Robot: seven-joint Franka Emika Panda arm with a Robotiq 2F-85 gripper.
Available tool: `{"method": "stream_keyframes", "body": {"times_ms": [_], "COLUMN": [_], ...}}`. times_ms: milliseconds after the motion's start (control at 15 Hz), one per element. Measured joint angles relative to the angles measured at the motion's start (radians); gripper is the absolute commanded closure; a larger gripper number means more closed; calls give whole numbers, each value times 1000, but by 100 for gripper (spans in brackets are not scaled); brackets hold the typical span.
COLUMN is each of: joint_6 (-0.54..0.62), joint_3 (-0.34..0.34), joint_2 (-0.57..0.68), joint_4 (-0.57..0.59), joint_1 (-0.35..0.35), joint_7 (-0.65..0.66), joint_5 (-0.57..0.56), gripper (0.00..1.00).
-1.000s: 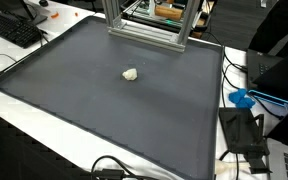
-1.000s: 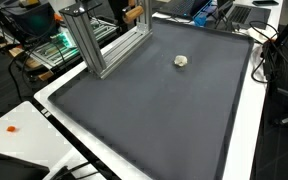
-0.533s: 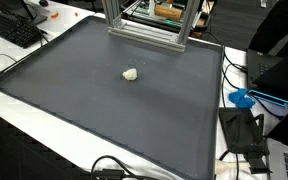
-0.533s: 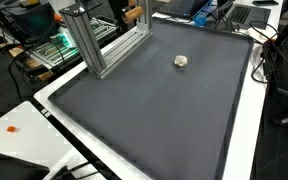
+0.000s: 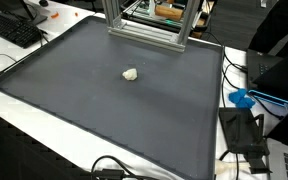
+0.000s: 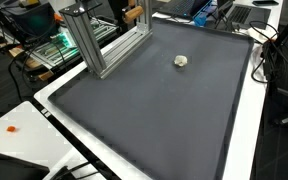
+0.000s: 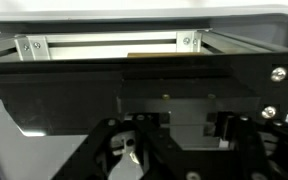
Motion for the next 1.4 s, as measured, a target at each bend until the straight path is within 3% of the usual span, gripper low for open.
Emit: {"method": "stream_keyframes", "body": {"times_ms": [667,1400], "joint_6": [-1,-9], "joint_3": [-1,-5], "joint_2": [10,166], "joint_4": [45,276], "joint_1": [-8,-63], "joint_7": [-5,-16], "joint_5": [-8,-129], "gripper": [66,66]}}
